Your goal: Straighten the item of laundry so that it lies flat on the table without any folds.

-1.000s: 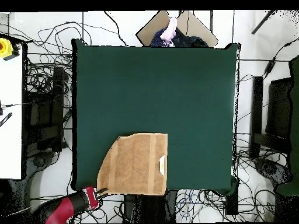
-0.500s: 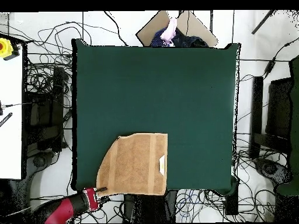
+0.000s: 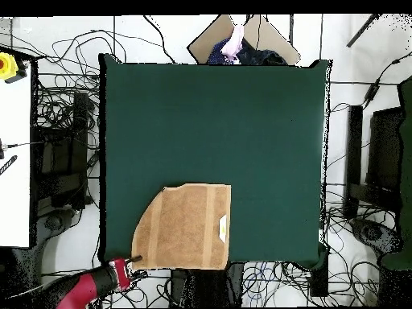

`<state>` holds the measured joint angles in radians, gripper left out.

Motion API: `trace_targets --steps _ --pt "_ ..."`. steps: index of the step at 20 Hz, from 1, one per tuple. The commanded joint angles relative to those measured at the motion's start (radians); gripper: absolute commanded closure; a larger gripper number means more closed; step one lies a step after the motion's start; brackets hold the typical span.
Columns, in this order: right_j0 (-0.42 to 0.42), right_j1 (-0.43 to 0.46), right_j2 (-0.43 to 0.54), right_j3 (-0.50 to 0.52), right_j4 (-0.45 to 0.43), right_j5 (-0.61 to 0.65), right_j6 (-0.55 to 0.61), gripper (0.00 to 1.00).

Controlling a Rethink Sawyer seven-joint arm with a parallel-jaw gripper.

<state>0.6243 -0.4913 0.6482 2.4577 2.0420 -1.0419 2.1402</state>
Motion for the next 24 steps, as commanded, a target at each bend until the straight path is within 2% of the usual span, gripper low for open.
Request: trace_targets --steps 1,3,5,8,13,21,24 --pt "-0.123 -0.118 0.012 -0.013 -0.239 0.181 -0.238 0.00" --pt "-0.166 -0.081 -0.049 -0.019 -0.423 0.186 -0.275 0.00" --pt "-0.194 -0.061 -0.088 -0.026 -0.512 0.168 -0.344 0.00" --pt "-0.222 -0.080 -0.115 -0.013 -0.547 0.176 -0.456 0.00" --pt "-0.221 -0.111 -0.152 -0.009 -0.525 0.169 -0.583 0.00" --pt "-0.233 -0.093 -0.219 -0.037 -0.579 0.177 -0.626 0.00" --pt "-0.235 -0.078 -0.253 -0.043 -0.631 0.178 -0.614 0.00"
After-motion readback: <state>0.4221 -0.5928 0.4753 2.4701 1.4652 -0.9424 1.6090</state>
